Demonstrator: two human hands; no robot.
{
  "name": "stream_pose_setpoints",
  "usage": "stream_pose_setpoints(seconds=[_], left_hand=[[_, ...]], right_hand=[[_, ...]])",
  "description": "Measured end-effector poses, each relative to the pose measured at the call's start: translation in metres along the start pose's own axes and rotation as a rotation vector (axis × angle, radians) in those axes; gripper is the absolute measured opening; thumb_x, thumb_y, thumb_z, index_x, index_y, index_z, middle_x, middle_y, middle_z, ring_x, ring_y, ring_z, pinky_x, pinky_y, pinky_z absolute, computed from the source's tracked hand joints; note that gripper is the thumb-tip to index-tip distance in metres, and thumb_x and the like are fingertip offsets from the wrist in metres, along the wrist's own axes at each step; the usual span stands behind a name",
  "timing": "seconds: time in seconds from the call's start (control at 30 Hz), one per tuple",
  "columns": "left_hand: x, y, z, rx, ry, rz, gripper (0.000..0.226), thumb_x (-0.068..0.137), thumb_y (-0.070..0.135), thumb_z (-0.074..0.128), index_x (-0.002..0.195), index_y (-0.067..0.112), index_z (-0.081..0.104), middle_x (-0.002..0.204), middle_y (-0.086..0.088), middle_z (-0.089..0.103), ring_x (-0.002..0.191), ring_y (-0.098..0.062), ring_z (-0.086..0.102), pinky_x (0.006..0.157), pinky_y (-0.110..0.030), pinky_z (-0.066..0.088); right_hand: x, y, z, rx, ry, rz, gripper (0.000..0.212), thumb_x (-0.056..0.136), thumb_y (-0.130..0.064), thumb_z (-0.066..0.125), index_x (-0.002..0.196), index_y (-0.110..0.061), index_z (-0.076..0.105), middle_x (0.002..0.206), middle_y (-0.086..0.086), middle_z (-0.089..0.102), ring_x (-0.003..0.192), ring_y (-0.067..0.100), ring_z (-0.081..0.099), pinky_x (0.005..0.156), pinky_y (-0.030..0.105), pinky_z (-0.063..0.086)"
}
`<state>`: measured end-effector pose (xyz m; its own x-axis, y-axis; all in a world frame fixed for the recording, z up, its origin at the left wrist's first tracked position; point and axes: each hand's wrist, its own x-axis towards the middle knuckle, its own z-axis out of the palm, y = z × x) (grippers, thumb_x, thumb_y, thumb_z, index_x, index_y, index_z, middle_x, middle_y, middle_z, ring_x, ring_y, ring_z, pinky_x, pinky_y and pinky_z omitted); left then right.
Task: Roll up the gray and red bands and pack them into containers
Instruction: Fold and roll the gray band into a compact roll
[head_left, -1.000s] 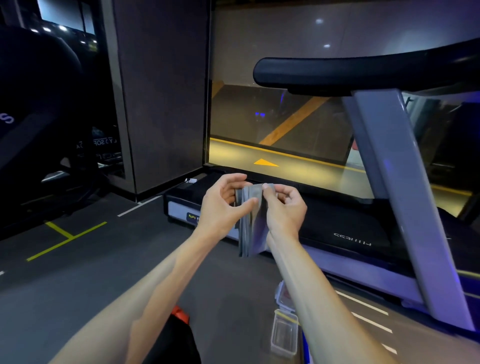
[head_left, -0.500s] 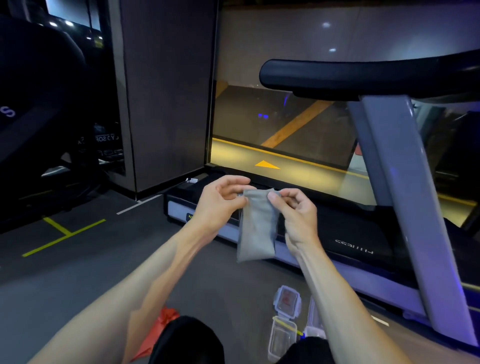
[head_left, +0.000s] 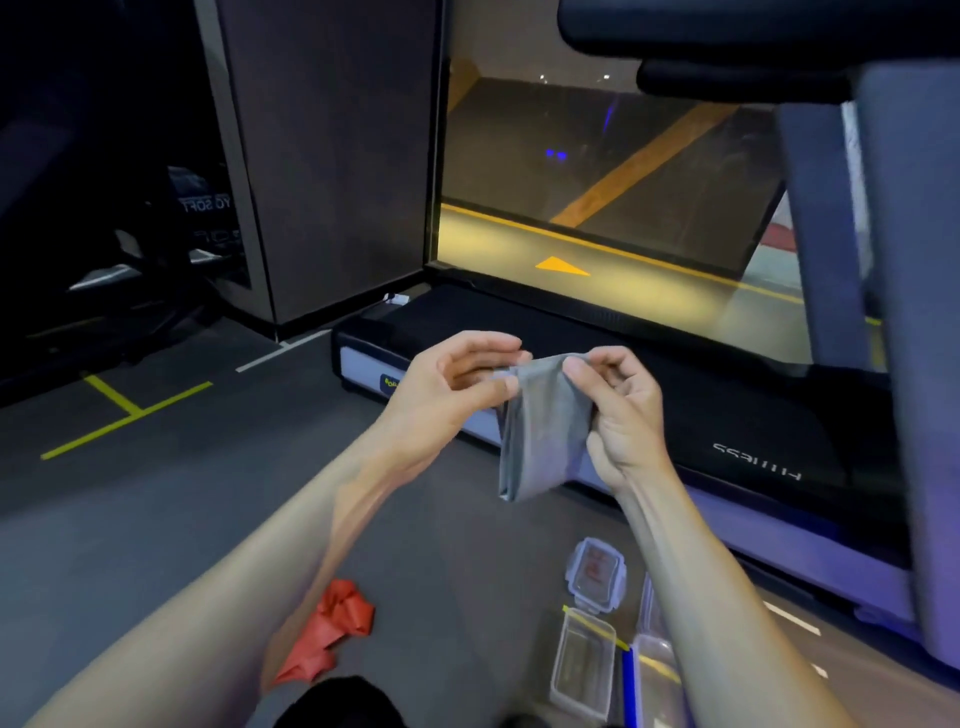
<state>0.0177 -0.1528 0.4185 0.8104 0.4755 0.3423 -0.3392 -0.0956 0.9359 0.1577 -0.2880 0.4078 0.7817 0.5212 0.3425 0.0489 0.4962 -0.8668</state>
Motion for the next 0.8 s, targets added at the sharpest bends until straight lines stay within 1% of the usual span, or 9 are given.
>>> stream_pose_setpoints(seconds=[0.07, 0.2, 0.3, 0.37, 0.43, 0.53, 0.6, 0.7, 0.8], left_hand=[[0.005, -0.015, -0.015, -0.035, 0.005, 0.004, 0.029, 0.096, -0.002, 0.063, 0.122, 0.008, 0.066, 0.123, -0.007, 0.073, 0.116, -0.023, 0.069, 0.093, -0.033, 0.058], [0.02, -0.074, -0.048, 0.01, 0.154, -0.127, 0.033, 0.094, -0.01, 0.054, 0.107, 0.016, 0.07, 0.109, -0.002, 0.076, 0.096, -0.019, 0.072, 0.076, -0.03, 0.056], [0.027, -0.132, -0.056, 0.089, 0.059, -0.31, 0.037, 0.09, -0.01, 0.061, 0.109, 0.021, 0.067, 0.119, -0.001, 0.068, 0.105, -0.018, 0.068, 0.081, -0.033, 0.057], [0.03, -0.164, -0.059, 0.019, -0.033, -0.41, 0.042, 0.082, -0.001, 0.065, 0.117, 0.023, 0.066, 0.129, -0.006, 0.063, 0.112, -0.022, 0.069, 0.09, -0.038, 0.059], [0.034, -0.188, -0.06, -0.096, -0.123, -0.463, 0.05, 0.079, 0.003, 0.063, 0.126, 0.02, 0.064, 0.133, -0.007, 0.065, 0.114, -0.026, 0.069, 0.095, -0.043, 0.058], [0.045, -0.219, -0.062, -0.287, -0.101, -0.516, 0.047, 0.082, 0.002, 0.058, 0.127, 0.015, 0.062, 0.118, -0.01, 0.068, 0.103, -0.029, 0.066, 0.083, -0.038, 0.059], [0.056, -0.235, -0.065, -0.358, -0.018, -0.556, 0.042, 0.083, 0.006, 0.056, 0.123, 0.014, 0.062, 0.105, -0.009, 0.069, 0.094, -0.028, 0.062, 0.074, -0.033, 0.059], [0.071, -0.259, -0.07, -0.317, 0.056, -0.596, 0.024, 0.098, 0.006, 0.05, 0.116, 0.016, 0.063, 0.094, -0.001, 0.072, 0.086, -0.021, 0.061, 0.064, -0.028, 0.058], [0.082, -0.286, -0.072, -0.196, 0.023, -0.601, 0.021, 0.101, -0.002, 0.052, 0.111, 0.013, 0.063, 0.071, 0.008, 0.068, 0.062, -0.006, 0.06, 0.054, -0.021, 0.053]], right_hand=[[0.013, 0.014, -0.008, 0.09, 0.01, 0.078, 0.021, 0.076, -0.009, 0.074, 0.086, -0.014, 0.056, 0.08, 0.001, 0.066, 0.072, 0.011, 0.064, 0.068, 0.024, 0.055], [0.038, 0.045, -0.023, 0.206, -0.052, 0.242, 0.017, 0.081, -0.014, 0.066, 0.086, -0.018, 0.05, 0.075, -0.004, 0.067, 0.067, 0.009, 0.064, 0.062, 0.026, 0.057], [0.053, 0.071, -0.029, 0.232, -0.072, 0.326, 0.029, 0.074, -0.025, 0.08, 0.086, -0.021, 0.054, 0.077, -0.002, 0.064, 0.07, 0.014, 0.063, 0.064, 0.027, 0.058], [0.062, 0.09, -0.032, 0.219, -0.109, 0.38, 0.05, 0.055, -0.038, 0.097, 0.084, -0.023, 0.06, 0.08, 0.002, 0.063, 0.072, 0.016, 0.064, 0.068, 0.03, 0.059], [0.071, 0.112, -0.037, 0.241, -0.125, 0.403, 0.058, 0.045, -0.041, 0.102, 0.084, -0.023, 0.063, 0.082, 0.003, 0.064, 0.075, 0.018, 0.066, 0.071, 0.033, 0.06], [0.081, 0.143, -0.042, 0.294, -0.138, 0.465, 0.057, 0.051, -0.04, 0.101, 0.089, -0.024, 0.061, 0.089, 0.005, 0.065, 0.085, 0.02, 0.067, 0.082, 0.04, 0.06], [0.087, 0.162, -0.045, 0.308, -0.145, 0.482, 0.056, 0.053, -0.04, 0.1, 0.088, -0.022, 0.059, 0.086, 0.003, 0.066, 0.081, 0.018, 0.068, 0.077, 0.037, 0.061], [0.095, 0.189, -0.046, 0.279, -0.172, 0.485, 0.054, 0.053, -0.041, 0.101, 0.082, -0.022, 0.059, 0.079, 0.0, 0.064, 0.074, 0.014, 0.065, 0.071, 0.032, 0.06], [0.103, 0.218, -0.054, 0.291, -0.187, 0.506, 0.056, 0.054, -0.038, 0.101, 0.084, -0.021, 0.057, 0.079, 0.0, 0.063, 0.075, 0.014, 0.064, 0.074, 0.031, 0.059]])
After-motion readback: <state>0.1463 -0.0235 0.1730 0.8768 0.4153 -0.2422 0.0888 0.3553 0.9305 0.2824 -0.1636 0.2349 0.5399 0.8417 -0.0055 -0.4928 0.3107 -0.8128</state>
